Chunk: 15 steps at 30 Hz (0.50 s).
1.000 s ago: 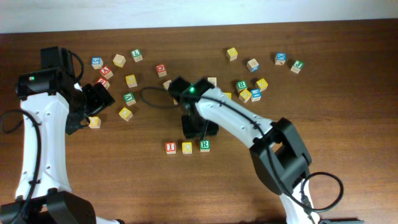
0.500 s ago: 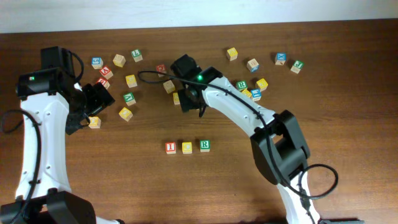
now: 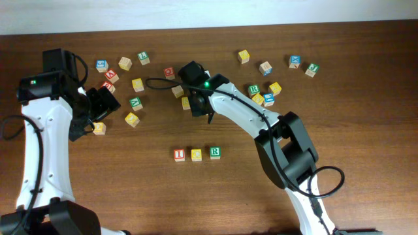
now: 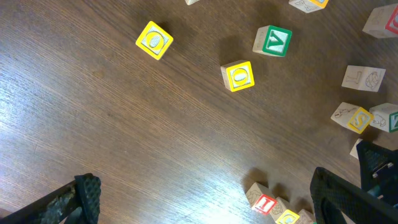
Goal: Spell out ICRA
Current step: 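Move the right gripper over the red-bordered A block and grasp it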
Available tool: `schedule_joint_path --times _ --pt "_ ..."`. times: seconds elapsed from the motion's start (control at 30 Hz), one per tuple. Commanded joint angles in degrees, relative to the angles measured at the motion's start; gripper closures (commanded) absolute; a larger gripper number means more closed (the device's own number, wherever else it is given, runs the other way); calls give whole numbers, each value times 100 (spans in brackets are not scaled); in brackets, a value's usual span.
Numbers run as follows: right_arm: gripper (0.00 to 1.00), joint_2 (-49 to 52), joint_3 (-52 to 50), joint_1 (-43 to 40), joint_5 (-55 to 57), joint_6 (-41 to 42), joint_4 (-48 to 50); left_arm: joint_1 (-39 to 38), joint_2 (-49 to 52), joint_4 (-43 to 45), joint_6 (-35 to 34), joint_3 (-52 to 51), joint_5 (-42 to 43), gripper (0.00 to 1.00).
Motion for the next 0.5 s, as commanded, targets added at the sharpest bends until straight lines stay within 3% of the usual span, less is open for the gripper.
schedule_joint_path --times 0.0,0.1,0.13,0.27,0.47 --pt "52 240 -37 -42 90 24 2 20 -17 -9 -55 37 2 1" --pt "53 293 -37 -33 90 24 -4 20 -17 -9 -55 37 2 1" --pt "59 293 -37 -35 94 24 17 20 -17 -9 -55 37 2 1" --pt "69 291 -7 -37 131 22 39 20 -17 -9 -55 37 2 1" --pt "72 289 481 -39 267 22 -468 20 -17 -9 -55 37 2 1"
